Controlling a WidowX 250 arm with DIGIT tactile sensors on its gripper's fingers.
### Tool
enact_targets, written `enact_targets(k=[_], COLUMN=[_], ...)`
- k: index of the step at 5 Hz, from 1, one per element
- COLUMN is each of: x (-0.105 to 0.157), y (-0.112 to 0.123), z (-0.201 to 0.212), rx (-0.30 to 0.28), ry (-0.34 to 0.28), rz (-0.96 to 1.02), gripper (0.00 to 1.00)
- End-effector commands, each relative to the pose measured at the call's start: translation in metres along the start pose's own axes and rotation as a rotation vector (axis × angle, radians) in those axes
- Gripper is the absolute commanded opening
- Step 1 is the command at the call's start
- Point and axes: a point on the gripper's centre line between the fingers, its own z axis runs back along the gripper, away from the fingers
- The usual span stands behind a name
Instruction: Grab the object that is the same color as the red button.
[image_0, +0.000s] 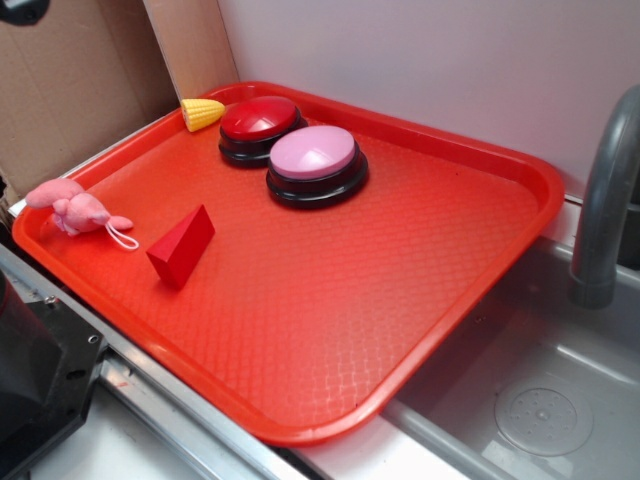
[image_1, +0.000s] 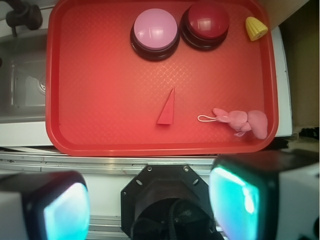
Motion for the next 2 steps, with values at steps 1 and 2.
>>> enact_targets(k=[1, 2], x=[0.000, 0.018], y=[0.000, 0.012], z=[0.000, -0.035], rx=[0.000, 0.005], ry=[0.000, -0.005], rz=[0.000, 0.108], gripper=[1.00, 1.00])
